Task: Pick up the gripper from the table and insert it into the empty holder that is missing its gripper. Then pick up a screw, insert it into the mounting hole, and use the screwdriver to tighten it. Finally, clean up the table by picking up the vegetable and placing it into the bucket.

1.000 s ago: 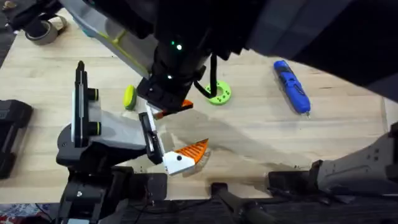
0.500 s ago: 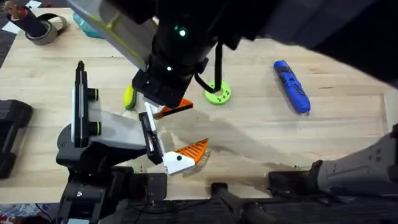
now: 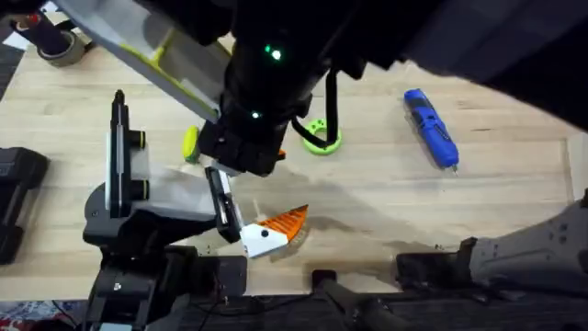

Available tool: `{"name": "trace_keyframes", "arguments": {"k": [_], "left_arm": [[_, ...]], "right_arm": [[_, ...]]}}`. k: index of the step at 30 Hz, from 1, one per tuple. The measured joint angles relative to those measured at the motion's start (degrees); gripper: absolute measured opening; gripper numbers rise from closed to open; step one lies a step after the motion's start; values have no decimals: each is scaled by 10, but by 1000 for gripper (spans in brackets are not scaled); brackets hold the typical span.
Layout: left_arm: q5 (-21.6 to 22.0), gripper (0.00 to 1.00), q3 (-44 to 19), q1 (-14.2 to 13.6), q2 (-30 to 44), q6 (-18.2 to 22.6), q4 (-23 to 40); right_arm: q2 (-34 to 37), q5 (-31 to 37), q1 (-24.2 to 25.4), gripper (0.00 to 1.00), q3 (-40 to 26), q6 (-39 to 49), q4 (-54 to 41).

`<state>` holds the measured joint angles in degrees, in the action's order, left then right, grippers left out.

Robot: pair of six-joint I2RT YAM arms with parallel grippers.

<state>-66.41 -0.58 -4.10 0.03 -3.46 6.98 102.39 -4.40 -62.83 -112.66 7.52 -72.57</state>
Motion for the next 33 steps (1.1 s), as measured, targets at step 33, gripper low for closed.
{"name": "trace_keyframes", "arguments": {"k": [33], "left_arm": [[0, 986, 0, 0, 0, 0, 0]], "right_arm": [[33, 10, 16, 14, -1, 32, -4]]}}
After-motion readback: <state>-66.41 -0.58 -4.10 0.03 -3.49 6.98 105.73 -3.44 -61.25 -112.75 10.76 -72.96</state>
